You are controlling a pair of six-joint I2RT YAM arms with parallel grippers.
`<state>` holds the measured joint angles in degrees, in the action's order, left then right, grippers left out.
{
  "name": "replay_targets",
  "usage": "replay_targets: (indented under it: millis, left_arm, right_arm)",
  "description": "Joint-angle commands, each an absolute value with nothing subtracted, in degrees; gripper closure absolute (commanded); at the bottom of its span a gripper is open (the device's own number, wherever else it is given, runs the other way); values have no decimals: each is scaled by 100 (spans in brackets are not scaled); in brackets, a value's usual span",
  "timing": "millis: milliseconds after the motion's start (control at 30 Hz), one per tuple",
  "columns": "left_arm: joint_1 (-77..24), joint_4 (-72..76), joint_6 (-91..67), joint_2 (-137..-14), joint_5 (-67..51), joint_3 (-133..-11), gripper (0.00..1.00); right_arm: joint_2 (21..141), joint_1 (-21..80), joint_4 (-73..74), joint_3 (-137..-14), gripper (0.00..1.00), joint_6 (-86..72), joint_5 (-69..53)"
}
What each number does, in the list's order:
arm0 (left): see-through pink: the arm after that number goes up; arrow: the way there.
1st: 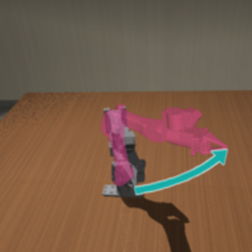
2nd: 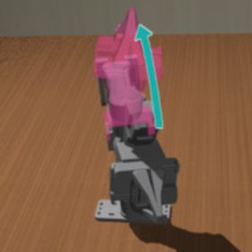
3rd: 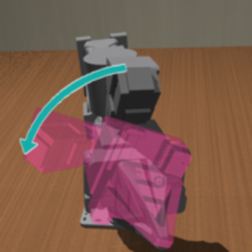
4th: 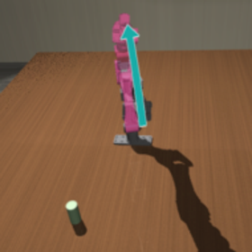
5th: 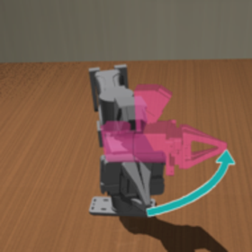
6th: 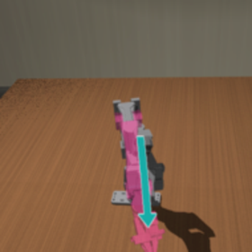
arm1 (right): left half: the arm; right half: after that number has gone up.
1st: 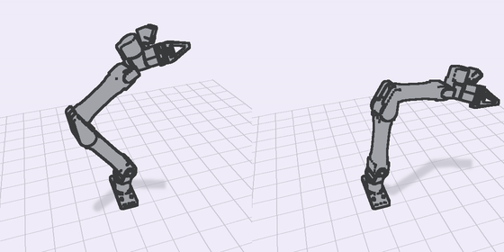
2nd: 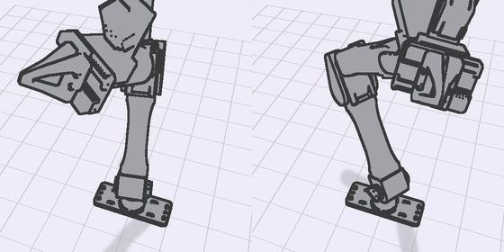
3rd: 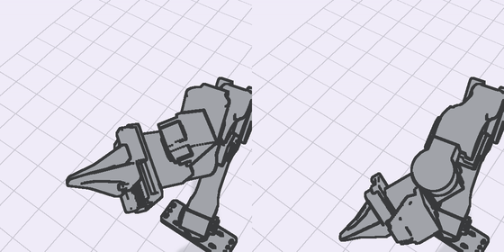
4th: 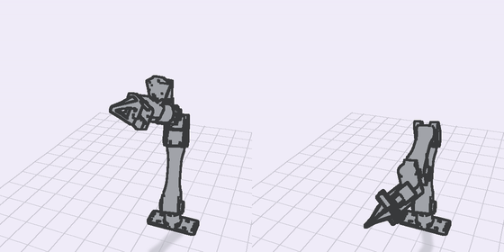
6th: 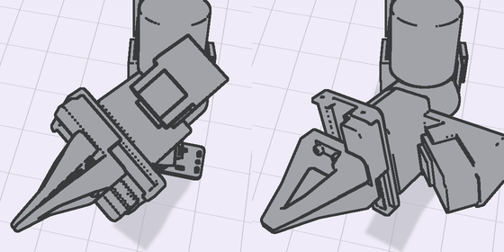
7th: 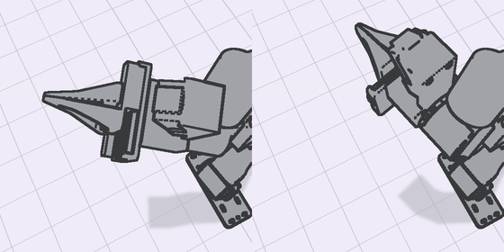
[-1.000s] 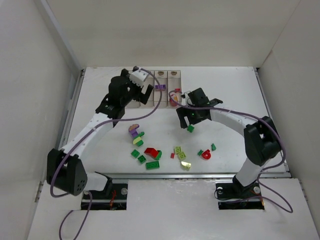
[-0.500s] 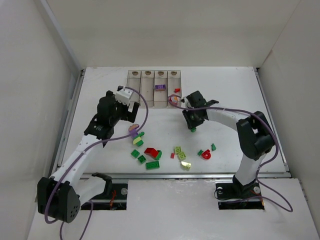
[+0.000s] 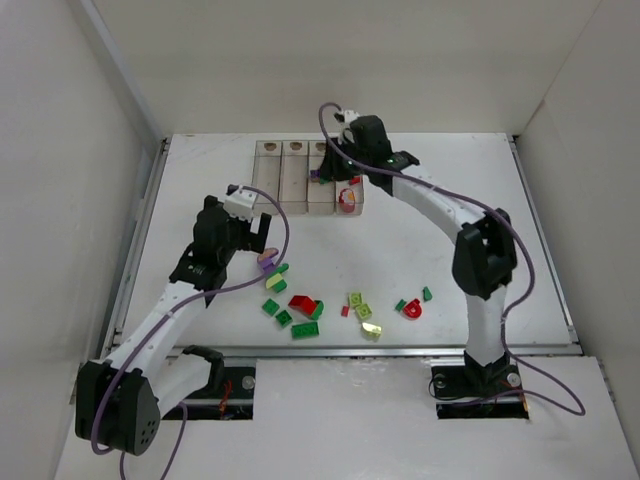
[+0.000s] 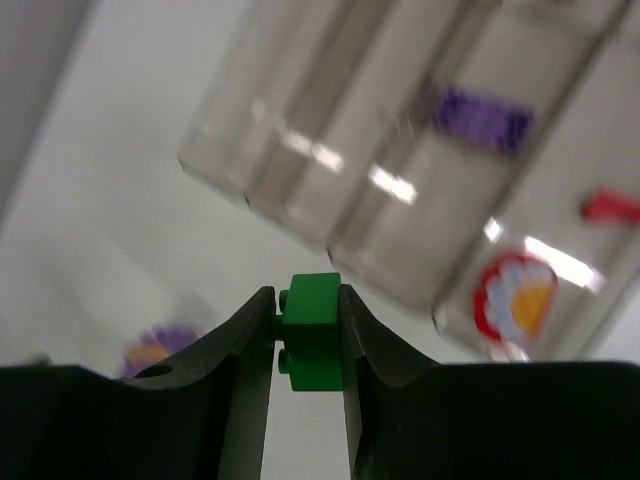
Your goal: Sort the legos into containers by color
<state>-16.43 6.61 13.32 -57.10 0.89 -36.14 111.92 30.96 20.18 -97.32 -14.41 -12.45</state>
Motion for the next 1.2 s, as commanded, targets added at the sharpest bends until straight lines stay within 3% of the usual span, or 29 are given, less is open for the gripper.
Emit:
replay_targets:
  millis: [0,133,300,333,400,433,533,600,867,967,1100,1167]
  left_arm:
    - [-1547,1081,1134,-5388,404,-3499,0]
    - [-1477,1133,1082,-5326,703,-3393,0]
    - [-1293,1134,1081,-5326,703,-3393,0]
    - [-1292,1134,1081,-5326,651,-3393,0]
    - [-1292,1134,1081,-5326,598,-3393,0]
    - [-1292,1134,1081,-5378,537,-3393,0]
    - [-1239,1134,1081,-5432,475,-3393,0]
    - [-1239,1134,1134,-5502,370,-3463,0]
    - [-1239,1187,1309,-5677,114,-3638,0]
    - [-1239,1239,1362,-5678,-121,-3639,0]
    - [-1239,1519,1415,-5678,-386,-3437,0]
    - [-1239,1625,1546,-5678,-762,-3332,0]
  right_arm:
    - [12395,3182,984,-11132,100,-2722,-1169]
    - [13691,3182,984,-12786,100,-3189,-1257]
    - [14352,3234,984,-13491,100,-3410,-959]
    - [14431,3234,984,-13570,95,-3410,-958]
    - [14432,3234,932,-13640,69,-3410,-1045]
    - [14432,3234,932,-13728,38,-3410,-1168]
    - [14423,3234,932,-13843,10,-3261,-1467]
    - [14143,3234,932,-13729,0,-3209,-1468]
    - [12272,3095,1203,-12544,0,-3023,-1267]
    - [11051,2953,2501,-11359,0,-2699,-697]
    - [9557,2831,4172,-9233,0,-2653,981]
    - [8724,2734,4655,-7906,5,-3064,984]
